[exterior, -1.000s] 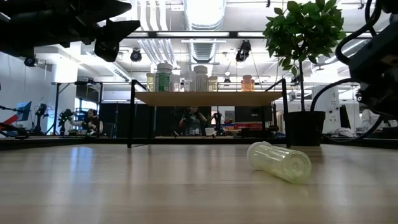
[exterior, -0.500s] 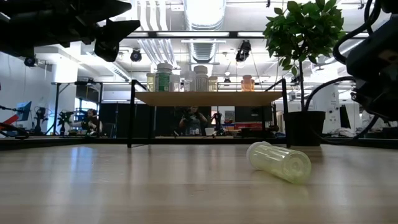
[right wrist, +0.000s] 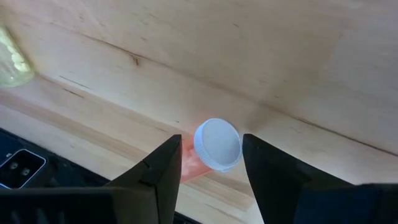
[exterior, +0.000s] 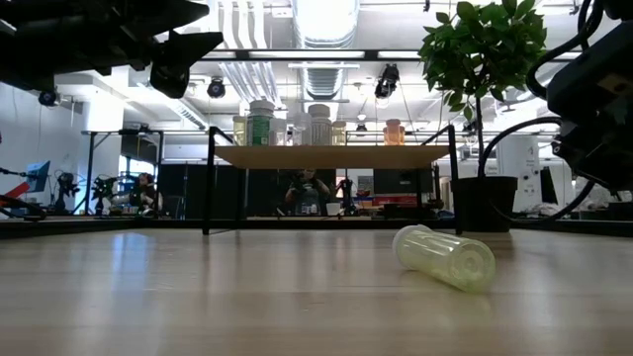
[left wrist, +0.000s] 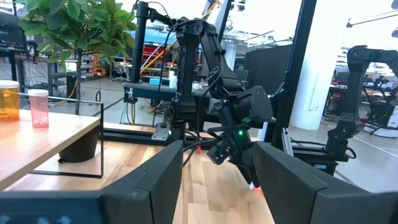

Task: Pick and place medicine bottles onto shelf by color
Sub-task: Put the pink pill bottle on the shelf

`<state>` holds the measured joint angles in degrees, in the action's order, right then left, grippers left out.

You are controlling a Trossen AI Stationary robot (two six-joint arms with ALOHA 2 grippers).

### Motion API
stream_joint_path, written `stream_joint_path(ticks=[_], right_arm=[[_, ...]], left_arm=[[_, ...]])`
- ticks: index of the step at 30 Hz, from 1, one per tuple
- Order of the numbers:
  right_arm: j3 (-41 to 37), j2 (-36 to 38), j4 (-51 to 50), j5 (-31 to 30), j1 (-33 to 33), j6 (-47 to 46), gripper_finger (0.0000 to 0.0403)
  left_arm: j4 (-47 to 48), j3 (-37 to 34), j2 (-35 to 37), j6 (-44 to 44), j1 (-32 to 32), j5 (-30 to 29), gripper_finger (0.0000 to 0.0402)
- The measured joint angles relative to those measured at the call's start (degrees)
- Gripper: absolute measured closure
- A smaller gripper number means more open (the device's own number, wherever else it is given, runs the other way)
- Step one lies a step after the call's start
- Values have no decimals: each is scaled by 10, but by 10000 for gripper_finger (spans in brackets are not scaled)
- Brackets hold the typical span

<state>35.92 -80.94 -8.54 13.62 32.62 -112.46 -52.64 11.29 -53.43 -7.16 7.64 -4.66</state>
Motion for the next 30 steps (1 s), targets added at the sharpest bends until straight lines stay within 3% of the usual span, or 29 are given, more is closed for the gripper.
stream_joint_path(ticks=[30], right_arm=[[0, 1, 13, -6, -4, 12, 244]], left_arm=[[0, 0, 0, 0, 0, 0, 219]])
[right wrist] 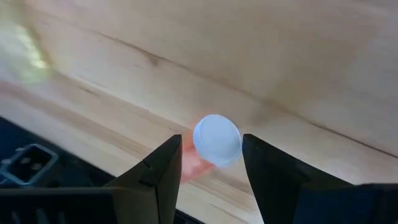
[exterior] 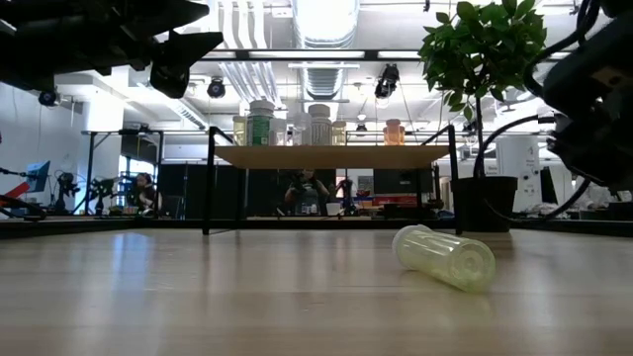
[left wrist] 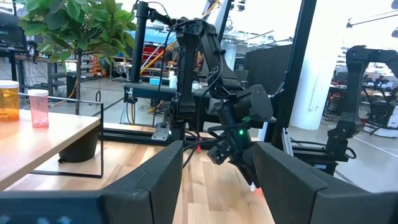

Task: Pick and place medicine bottles onto shelf by color
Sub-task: Put the pink pill bottle on the shelf

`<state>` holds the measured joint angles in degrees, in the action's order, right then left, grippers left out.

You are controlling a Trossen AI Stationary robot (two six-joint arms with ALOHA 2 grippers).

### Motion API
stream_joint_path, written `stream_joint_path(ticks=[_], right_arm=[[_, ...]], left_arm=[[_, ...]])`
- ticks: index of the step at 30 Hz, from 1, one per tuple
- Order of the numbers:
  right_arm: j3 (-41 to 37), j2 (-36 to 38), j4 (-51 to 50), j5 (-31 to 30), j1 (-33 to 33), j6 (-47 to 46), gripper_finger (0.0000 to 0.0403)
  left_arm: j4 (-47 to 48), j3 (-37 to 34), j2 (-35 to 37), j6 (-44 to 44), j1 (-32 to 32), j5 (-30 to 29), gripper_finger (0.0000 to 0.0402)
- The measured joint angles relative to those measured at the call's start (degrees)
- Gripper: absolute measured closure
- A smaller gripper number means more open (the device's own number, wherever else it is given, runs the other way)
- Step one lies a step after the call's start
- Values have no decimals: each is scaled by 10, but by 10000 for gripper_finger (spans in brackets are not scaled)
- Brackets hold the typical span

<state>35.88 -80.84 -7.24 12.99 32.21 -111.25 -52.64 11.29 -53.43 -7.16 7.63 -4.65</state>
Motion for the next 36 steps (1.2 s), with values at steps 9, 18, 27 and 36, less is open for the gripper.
stream_joint_path(ticks=[9, 18, 27, 36], right_arm=[[22, 8, -1, -15, -28, 48, 244], [41, 8, -135, 20, -33, 42, 243], [53, 8, -101, 20, -32, 31, 243], [57, -60, -16, 15, -20, 13, 243]], left_arm=[[0, 1, 0, 0, 0, 0, 219], [0, 2, 0, 0, 0, 0, 219], [0, 2, 0, 0, 0, 0, 219], [0, 1, 0, 0, 0, 0, 219]])
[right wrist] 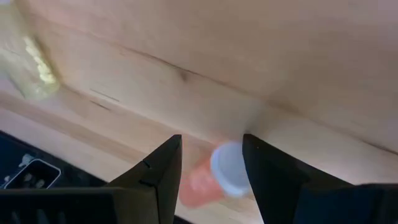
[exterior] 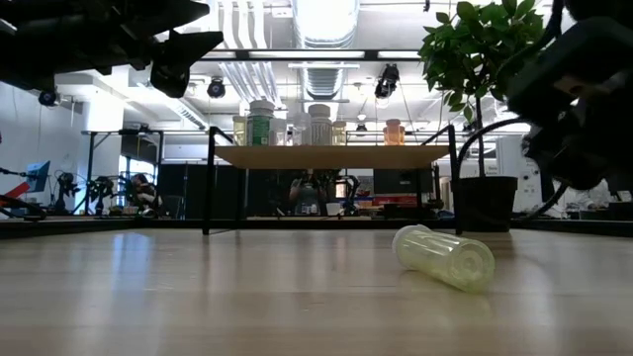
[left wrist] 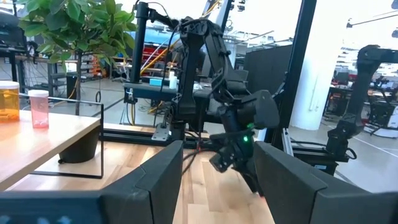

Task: Pick and place medicine bottles onto shelf by color
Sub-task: Put the pink pill bottle on the shelf

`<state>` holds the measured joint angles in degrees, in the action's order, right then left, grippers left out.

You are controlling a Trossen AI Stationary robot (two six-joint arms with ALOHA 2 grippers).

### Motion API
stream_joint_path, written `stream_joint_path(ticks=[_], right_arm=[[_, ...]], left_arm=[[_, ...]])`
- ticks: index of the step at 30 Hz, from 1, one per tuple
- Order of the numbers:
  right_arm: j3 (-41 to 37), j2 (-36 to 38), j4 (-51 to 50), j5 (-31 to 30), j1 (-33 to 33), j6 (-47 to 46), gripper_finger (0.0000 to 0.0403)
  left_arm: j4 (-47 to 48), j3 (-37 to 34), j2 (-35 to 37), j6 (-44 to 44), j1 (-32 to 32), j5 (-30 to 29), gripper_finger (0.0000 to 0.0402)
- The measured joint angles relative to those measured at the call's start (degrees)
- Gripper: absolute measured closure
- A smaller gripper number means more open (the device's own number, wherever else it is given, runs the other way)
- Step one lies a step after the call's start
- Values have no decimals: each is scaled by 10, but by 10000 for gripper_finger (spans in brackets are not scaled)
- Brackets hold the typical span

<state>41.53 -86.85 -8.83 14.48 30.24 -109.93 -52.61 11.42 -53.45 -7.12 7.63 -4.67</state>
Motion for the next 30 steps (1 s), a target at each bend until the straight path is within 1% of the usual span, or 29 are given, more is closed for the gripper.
stream_joint_path(ticks=[6, 8, 11, 15, 18, 21, 24, 27, 30], right_arm=[[24, -52, 21, 33, 0, 13, 243], [27, -56, 23, 37, 0, 15, 243], [27, -41, 9, 33, 1, 15, 243], [24, 0, -69, 8, 2, 10, 243], [28, 32, -100, -17, 9, -14, 243], [30, 49, -95, -49, 29, -56, 243], [30, 49, -84, -58, 55, -102, 243], [34, 41, -69, -85, 84, -152, 243], [55, 28, -73, -114, 100, -169, 243]], left_arm=[[0, 0, 0, 0, 0, 0, 219], [1, 0, 0, 0, 0, 0, 219], [1, 0, 0, 0, 0, 0, 219], [0, 0, 0, 0, 0, 0, 219], [0, 0, 0, 0, 0, 0, 219], [0, 0, 0, 0, 0, 0, 219], [1, 1, 0, 0, 0, 0, 219], [0, 1, 0, 0, 0, 0, 219], [0, 1, 0, 0, 0, 0, 219]])
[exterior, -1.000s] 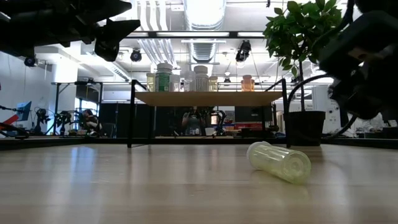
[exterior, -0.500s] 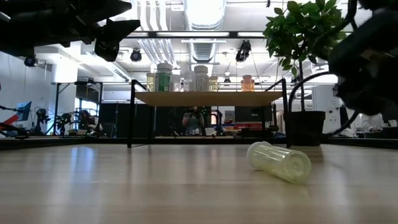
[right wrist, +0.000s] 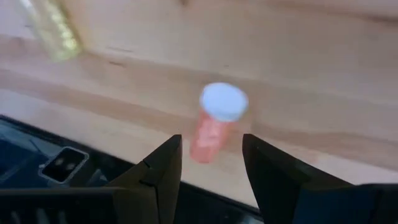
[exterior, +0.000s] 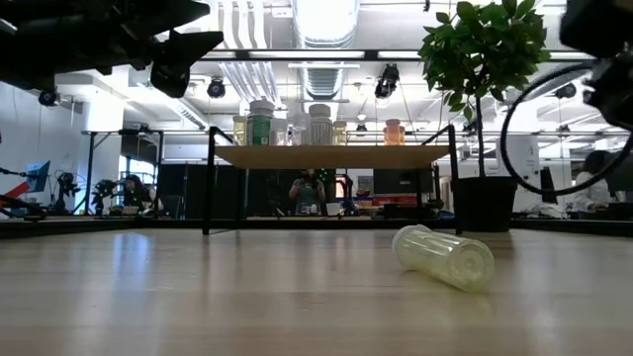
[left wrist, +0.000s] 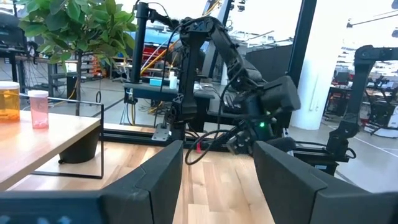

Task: Pick and place medicine bottles onto shelf by color
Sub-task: Put the pink pill bottle on the shelf

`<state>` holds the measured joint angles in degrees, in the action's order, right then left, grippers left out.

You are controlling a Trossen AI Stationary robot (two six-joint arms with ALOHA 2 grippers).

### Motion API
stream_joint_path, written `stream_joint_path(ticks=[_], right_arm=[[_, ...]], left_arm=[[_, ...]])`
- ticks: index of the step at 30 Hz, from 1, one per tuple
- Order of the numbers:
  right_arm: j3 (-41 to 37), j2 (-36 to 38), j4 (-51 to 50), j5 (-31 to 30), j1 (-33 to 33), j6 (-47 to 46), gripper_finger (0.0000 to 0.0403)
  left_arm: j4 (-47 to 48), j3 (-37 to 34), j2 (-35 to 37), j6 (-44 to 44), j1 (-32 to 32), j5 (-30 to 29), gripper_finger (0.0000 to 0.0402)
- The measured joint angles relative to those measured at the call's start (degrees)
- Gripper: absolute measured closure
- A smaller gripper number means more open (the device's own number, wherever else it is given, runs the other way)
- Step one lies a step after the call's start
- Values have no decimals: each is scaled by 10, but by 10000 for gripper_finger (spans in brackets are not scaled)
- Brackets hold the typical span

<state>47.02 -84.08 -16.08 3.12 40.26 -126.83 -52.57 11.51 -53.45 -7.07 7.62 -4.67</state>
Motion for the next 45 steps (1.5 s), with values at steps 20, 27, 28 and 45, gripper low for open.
stream_joint_path(ticks=[20, 27, 28, 45], right_arm=[[92, -139, -53, 21, -1, 93, 243], [91, -141, -75, 18, 1, 128, 259], [91, -141, -77, 19, 1, 134, 266], [100, -93, -99, -114, -20, 234, 318]], left_arm=[[-5, 0, 0, -15, 0, 13, 219], [-5, 0, 0, -16, 0, 14, 219], [-5, 0, 0, -16, 0, 14, 219], [-5, 0, 0, -16, 0, 14, 219]])
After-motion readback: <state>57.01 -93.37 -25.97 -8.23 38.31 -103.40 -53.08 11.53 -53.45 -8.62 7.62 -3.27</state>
